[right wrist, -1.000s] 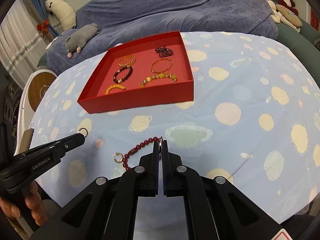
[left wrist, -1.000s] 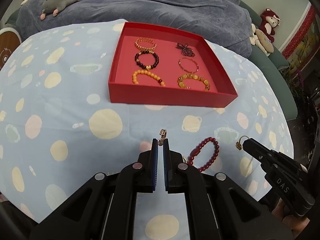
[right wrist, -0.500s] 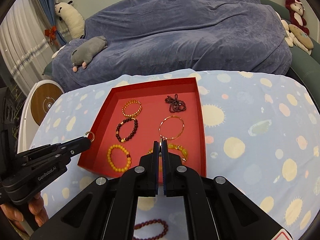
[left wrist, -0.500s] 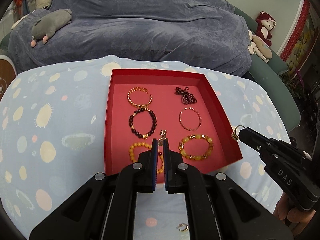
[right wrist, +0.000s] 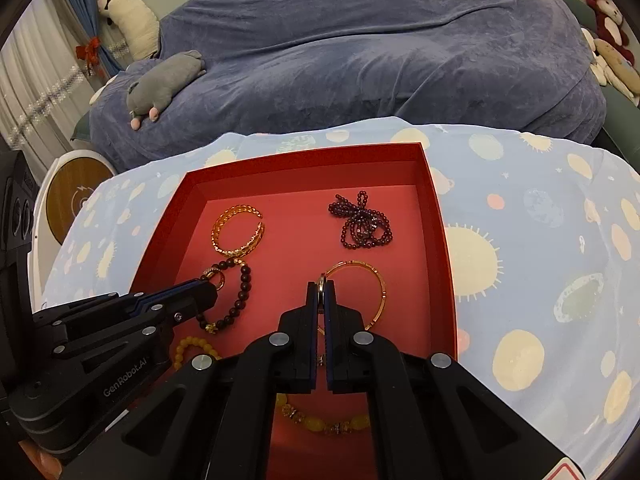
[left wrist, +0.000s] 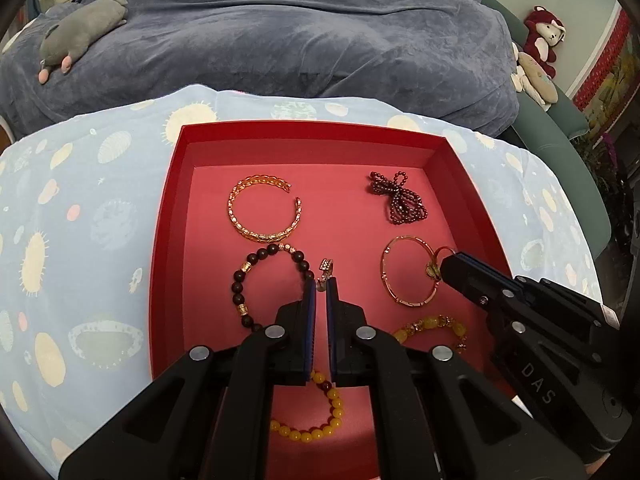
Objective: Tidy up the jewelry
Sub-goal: 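Carry both gold earrings into the red box and release them, then withdraw both tools and grasp the dark red bead bracelet with the right tool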
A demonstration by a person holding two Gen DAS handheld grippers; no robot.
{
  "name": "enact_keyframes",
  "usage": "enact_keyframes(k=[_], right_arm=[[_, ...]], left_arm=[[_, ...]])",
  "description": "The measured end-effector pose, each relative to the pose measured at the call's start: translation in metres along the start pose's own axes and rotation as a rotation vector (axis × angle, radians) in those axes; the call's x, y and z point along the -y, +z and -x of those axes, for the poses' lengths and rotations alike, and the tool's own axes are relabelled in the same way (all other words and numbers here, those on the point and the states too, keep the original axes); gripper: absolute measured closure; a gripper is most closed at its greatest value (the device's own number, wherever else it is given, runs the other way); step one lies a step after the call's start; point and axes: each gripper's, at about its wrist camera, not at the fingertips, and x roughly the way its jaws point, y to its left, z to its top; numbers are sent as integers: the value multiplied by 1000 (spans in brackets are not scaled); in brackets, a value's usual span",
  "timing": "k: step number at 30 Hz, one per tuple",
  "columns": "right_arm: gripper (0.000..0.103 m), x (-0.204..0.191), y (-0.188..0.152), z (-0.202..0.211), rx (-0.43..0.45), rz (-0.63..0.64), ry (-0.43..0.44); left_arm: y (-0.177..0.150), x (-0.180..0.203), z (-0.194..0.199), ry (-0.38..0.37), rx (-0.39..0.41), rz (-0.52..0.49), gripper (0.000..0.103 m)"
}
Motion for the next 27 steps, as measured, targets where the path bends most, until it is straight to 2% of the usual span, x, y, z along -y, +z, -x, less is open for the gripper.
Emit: enact_keyframes(k=[4, 5, 8, 11, 12, 20, 27], right_arm=[[99, 2, 2, -9, 3, 5, -19], [95, 3, 2, -9, 4, 6, -23], [92, 5, 2, -8, 4, -5, -20], [79, 6, 1, 0, 26, -7, -33], [77, 7, -1, 3, 31, -9, -32], [77, 10, -15, 33, 47, -25, -35], [77, 6, -44, 66, 48, -9, -52]], left_arm=[[5, -4, -11, 15, -3, 8, 98], [5, -5, -10, 22, 4, 7, 98], [6, -7, -10, 33, 14, 10, 94], [5, -12, -4, 39, 25, 31, 77], [4, -12, -1, 40, 32, 34, 75], [-9, -8, 30, 35, 56, 20, 74], [-34, -2, 62, 30, 70, 12, 72]])
